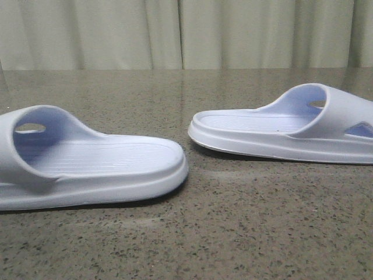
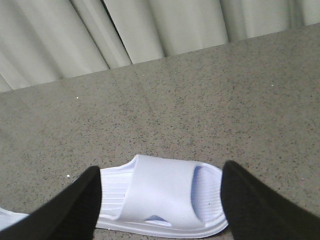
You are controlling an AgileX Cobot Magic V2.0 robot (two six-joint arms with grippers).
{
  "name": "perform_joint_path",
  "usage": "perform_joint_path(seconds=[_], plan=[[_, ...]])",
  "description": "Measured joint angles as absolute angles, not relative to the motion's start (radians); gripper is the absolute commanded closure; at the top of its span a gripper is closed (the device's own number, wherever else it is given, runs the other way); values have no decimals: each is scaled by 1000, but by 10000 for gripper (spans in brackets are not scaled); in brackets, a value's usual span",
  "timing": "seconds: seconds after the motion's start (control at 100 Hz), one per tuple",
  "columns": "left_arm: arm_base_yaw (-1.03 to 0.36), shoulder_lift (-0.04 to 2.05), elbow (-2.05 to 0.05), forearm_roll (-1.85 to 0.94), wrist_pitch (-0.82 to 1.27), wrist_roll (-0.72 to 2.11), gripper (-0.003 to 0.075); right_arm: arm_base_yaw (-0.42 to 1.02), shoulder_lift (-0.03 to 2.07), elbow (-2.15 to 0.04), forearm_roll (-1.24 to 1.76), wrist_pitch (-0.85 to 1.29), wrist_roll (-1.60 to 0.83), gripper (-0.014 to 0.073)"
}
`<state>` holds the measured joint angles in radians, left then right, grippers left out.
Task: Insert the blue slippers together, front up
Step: 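Close left gripper on the slipper heel and lift it off the table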
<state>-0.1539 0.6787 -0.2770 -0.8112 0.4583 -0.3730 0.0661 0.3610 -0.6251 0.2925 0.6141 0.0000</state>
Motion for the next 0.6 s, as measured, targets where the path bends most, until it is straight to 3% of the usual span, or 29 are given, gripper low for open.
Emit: perform_joint_path(seconds=[0.19, 0.6], plan=[[-154, 679, -277, -811, 443, -371, 706, 66, 361, -625, 293, 613, 0, 159], [-154, 679, -277, -845, 382, -363, 704, 66, 361, -625, 293, 613, 0, 159]])
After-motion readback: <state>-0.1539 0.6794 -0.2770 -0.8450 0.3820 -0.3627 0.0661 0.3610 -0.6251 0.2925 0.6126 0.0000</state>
